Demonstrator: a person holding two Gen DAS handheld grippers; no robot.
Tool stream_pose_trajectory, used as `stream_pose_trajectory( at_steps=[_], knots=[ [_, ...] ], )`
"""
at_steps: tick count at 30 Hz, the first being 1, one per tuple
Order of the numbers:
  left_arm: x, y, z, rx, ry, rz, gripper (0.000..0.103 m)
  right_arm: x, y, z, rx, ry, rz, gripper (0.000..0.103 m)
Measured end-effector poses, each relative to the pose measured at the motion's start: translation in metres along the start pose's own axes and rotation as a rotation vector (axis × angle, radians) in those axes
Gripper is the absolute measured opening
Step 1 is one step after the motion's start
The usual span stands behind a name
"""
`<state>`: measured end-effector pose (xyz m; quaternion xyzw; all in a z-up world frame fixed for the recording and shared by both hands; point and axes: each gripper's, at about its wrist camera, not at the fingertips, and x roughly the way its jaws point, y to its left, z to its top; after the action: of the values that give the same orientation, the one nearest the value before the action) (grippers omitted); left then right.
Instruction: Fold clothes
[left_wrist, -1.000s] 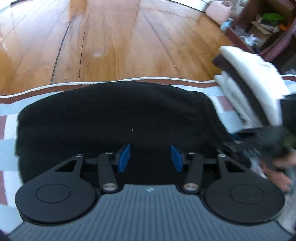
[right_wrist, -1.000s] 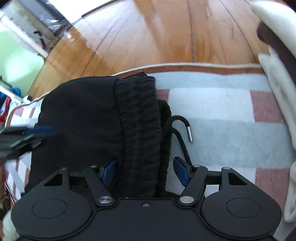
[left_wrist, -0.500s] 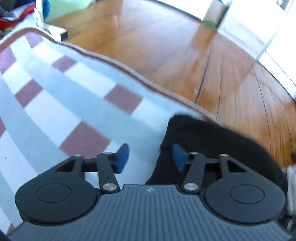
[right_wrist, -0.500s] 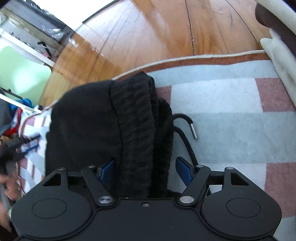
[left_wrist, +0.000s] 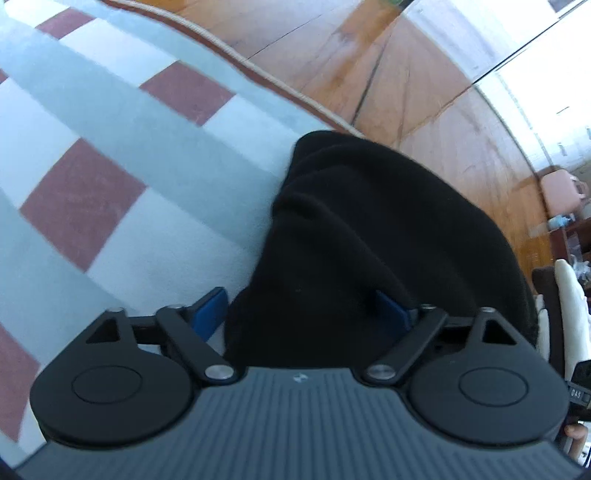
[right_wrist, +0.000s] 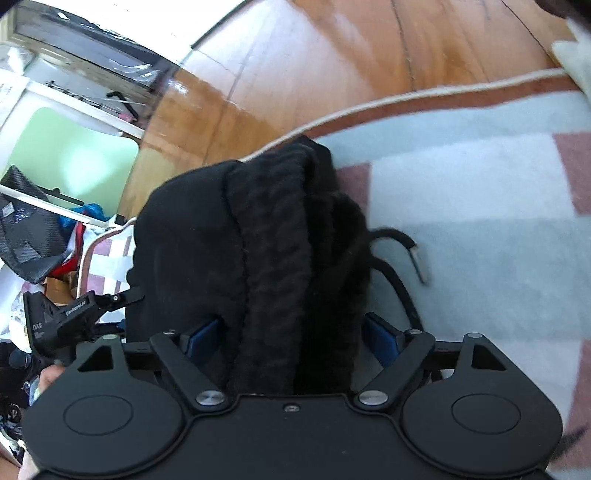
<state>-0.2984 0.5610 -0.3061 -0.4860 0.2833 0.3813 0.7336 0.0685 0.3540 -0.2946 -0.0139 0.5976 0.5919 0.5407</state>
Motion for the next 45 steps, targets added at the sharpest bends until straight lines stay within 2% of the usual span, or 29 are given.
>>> stream_pose_trajectory(
  at_steps=[2,3,4,5,7,8,9,10,12,14,15,16,17,18,20,23,25,27,29,31,32,33,36,37,42,45],
  knots=[
    [0.002,-0.003,-0.004,0.023,0.023,-0.057,0.090,0.006,0.004,-0.004,-0.004,-0.005,0.030,0.083],
    [0.002,-0.004,-0.004,0.019,0.026,-0.073,0.085,0.006,0.013,-0.008,-0.055,-0.020,0.005,0.074],
    [0.001,-0.006,-0.005,0.014,0.027,-0.087,0.063,0.004,0.025,-0.012,-0.135,-0.043,-0.024,0.066],
    [-0.001,-0.010,-0.006,0.037,0.021,-0.073,0.055,0.000,0.037,-0.015,-0.203,-0.062,-0.043,0.063],
    [-0.007,-0.019,-0.007,0.094,0.009,-0.042,0.033,-0.015,0.058,-0.020,-0.265,-0.103,-0.037,0.054],
    [-0.013,-0.025,-0.006,0.119,-0.001,-0.051,0.029,-0.027,0.069,-0.023,-0.283,-0.130,-0.006,0.052],
    [-0.021,-0.032,-0.003,0.123,-0.020,-0.081,0.029,-0.039,0.078,-0.026,-0.300,-0.162,0.038,0.047],
    [-0.030,-0.038,0.000,0.123,-0.041,-0.116,0.029,-0.049,0.085,-0.030,-0.316,-0.187,0.082,0.047],
    [-0.039,-0.051,0.007,0.133,-0.066,-0.178,0.029,-0.060,0.095,-0.037,-0.358,-0.204,0.078,0.051],
    [-0.035,-0.063,0.008,0.198,-0.055,-0.136,0.030,-0.059,0.095,-0.037,-0.366,-0.181,0.004,0.053],
    [-0.029,-0.068,0.006,0.232,-0.035,-0.089,0.035,-0.052,0.088,-0.035,-0.333,-0.155,-0.036,0.054],
    [-0.020,-0.069,0.002,0.251,-0.012,-0.024,0.041,-0.044,0.076,-0.031,-0.275,-0.124,-0.077,0.054],
    [-0.011,-0.066,-0.003,0.262,-0.001,0.038,0.042,-0.034,0.062,-0.026,-0.211,-0.095,-0.119,0.055],
    [-0.005,-0.063,-0.006,0.265,0.004,0.059,0.043,-0.028,0.048,-0.023,-0.153,-0.080,-0.144,0.057],
    [-0.001,-0.051,-0.009,0.207,-0.007,0.025,0.048,-0.025,0.024,-0.017,-0.031,-0.072,-0.086,0.060],
    [0.002,-0.029,-0.002,0.054,0.006,-0.063,0.057,-0.025,0.007,-0.014,0.091,-0.072,-0.003,0.068],
    [0.007,-0.014,0.002,-0.042,0.018,-0.109,0.059,-0.018,0.010,-0.015,0.089,-0.073,0.020,0.079],
    [0.008,-0.014,-0.001,-0.058,0.012,-0.124,0.059,-0.004,0.017,-0.018,0.054,-0.048,0.019,0.081],
    [0.009,-0.021,-0.003,-0.021,0.003,-0.111,0.059,0.010,0.019,-0.014,0.014,-0.035,0.006,0.081],
    [0.012,-0.033,-0.003,0.054,-0.004,-0.077,0.067,0.020,0.021,-0.009,-0.014,-0.051,0.018,0.084],
    [0.012,-0.038,-0.005,0.085,-0.009,-0.059,0.068,0.023,0.023,-0.007,-0.029,-0.057,0.015,0.082],
    [0.011,-0.043,-0.007,0.113,-0.014,-0.043,0.067,0.022,0.027,-0.007,-0.053,-0.063,-0.012,0.069],
    [0.007,-0.053,-0.013,0.179,-0.033,-0.027,0.033,0.009,0.045,-0.018,-0.186,-0.131,-0.073,0.058],
    [0.003,-0.055,-0.014,0.196,-0.054,-0.045,0.028,0.004,0.056,-0.022,-0.226,-0.152,-0.088,0.055],
    [-0.035,-0.071,-0.015,0.225,-0.153,-0.173,0.025,-0.037,0.095,-0.045,-0.267,-0.276,-0.090,0.053],
    [-0.048,-0.098,-0.015,0.266,-0.171,-0.198,0.025,-0.074,0.111,-0.061,-0.305,-0.384,-0.126,0.052]
  ],
)
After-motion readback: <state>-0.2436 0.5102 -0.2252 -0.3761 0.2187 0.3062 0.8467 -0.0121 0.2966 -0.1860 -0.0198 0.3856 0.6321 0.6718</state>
